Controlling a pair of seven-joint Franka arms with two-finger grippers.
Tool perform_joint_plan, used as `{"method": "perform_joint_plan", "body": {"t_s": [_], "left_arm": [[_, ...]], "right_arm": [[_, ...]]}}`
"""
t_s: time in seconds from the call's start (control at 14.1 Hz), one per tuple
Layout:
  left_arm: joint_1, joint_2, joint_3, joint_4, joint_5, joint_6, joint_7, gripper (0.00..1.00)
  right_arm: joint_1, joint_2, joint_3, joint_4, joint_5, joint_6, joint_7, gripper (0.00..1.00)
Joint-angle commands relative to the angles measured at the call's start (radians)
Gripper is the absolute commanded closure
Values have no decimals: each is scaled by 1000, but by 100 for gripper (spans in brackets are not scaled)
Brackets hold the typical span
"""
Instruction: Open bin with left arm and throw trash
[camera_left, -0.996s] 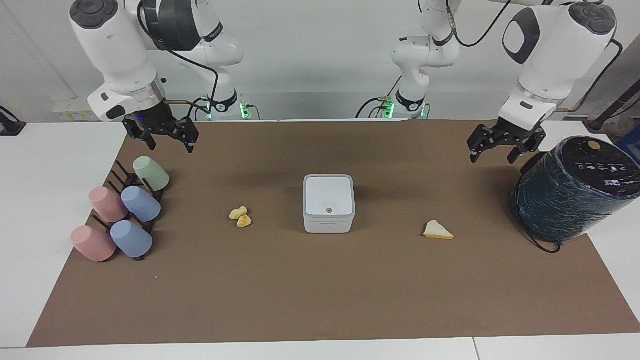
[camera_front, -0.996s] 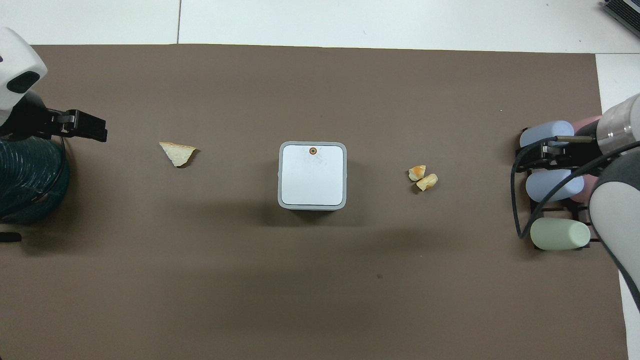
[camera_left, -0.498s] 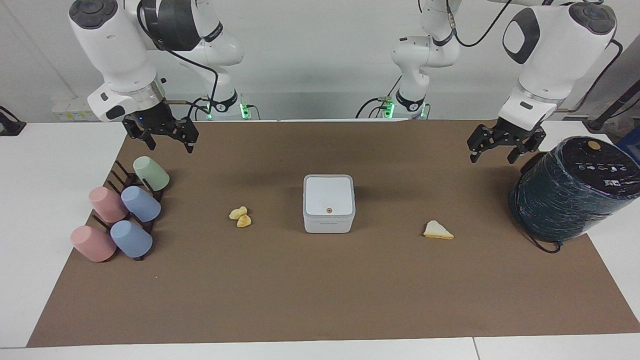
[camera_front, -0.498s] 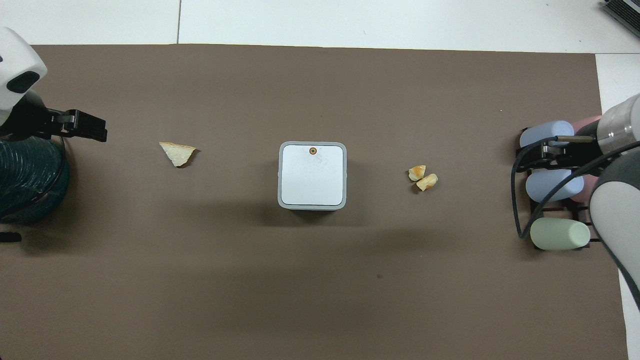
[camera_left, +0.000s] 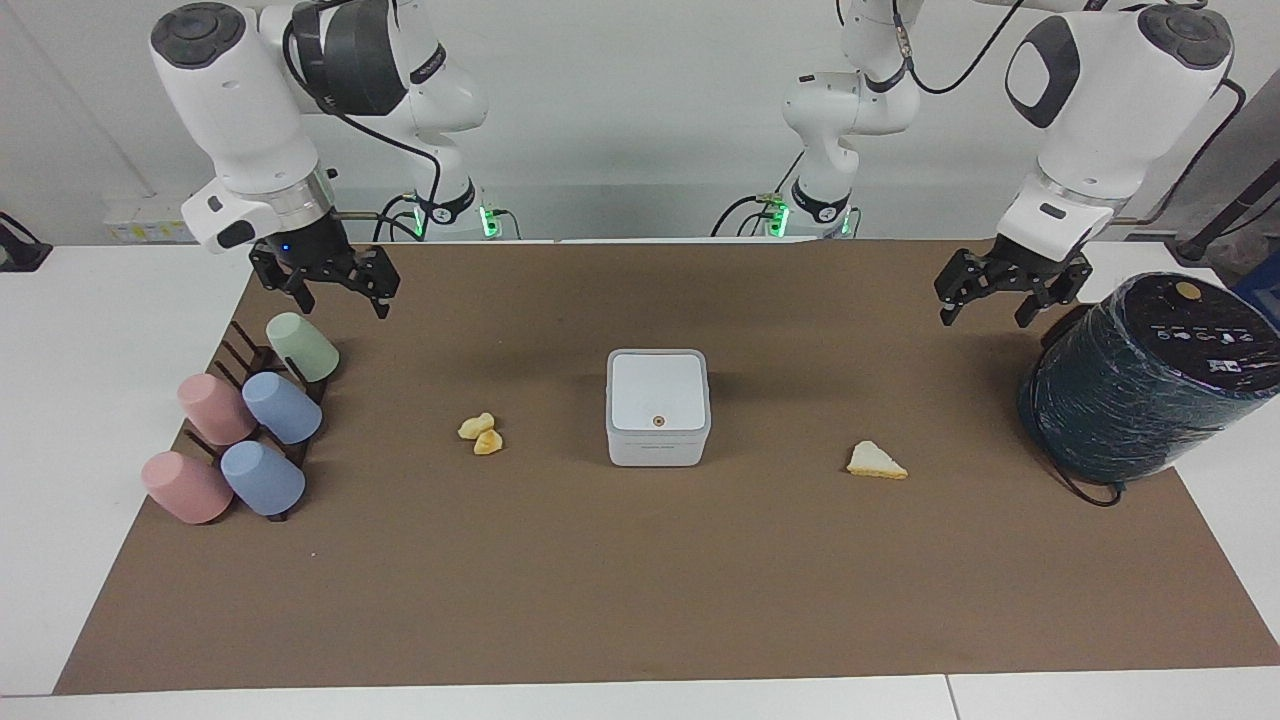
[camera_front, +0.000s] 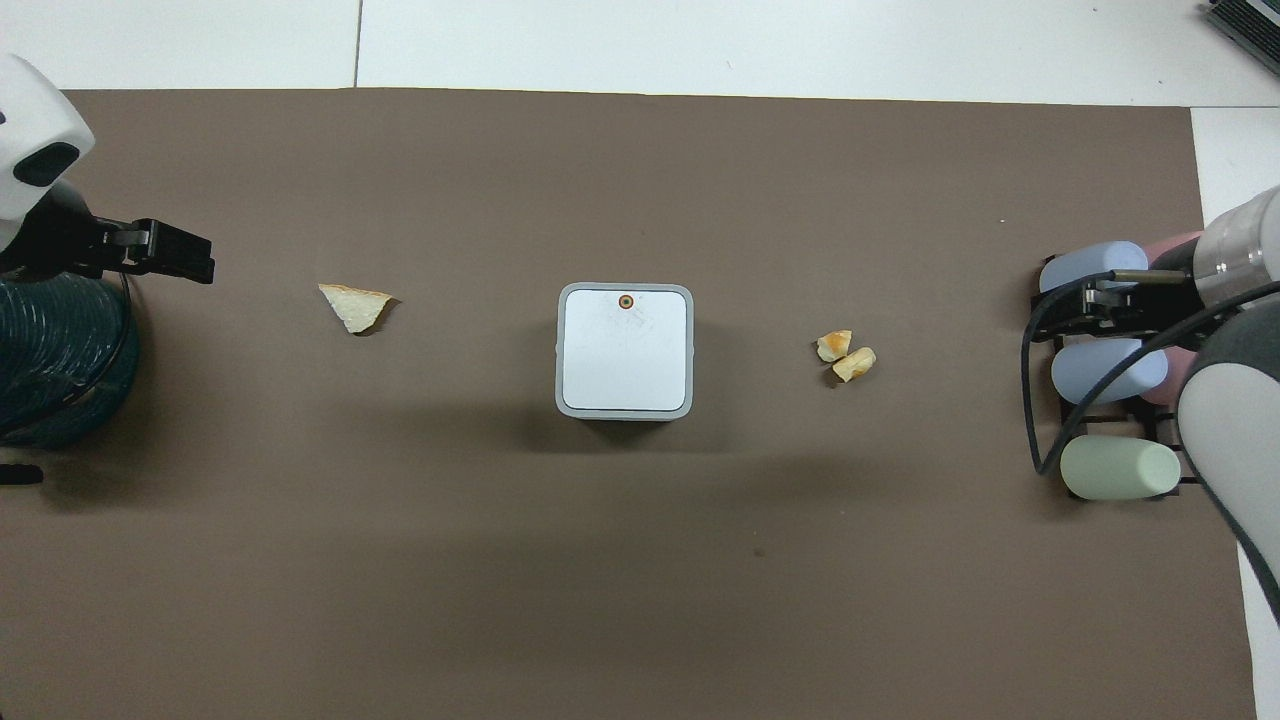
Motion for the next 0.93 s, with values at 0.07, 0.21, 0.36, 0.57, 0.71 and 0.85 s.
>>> {"method": "perform_joint_plan", "body": {"t_s": [0.07,0.21,0.36,0.57,0.71,0.85], "left_arm": [[0,-29,0,-32,24,-1,4,0],[0,-29,-1,-32,24,-1,4,0],[0,-29,-1,-32,24,-1,4,0],[-1,-29,-1,-32,24,-1,4,0],[-1,-29,-1,-32,24,-1,4,0],[0,-29,-1,-32,24,-1,4,0]], "right_arm": [[0,-42,2,-143,20,163,-20,0],[2,-42,2,-184,20,219,-20,0],[3,-41,2,-238,18,257,-22,0],[15,-29,2,-319,18,375,-20,0],[52,-3,2,-357,18,469,-20,0],[72,63,2,-373,18,611,-22,0]]}}
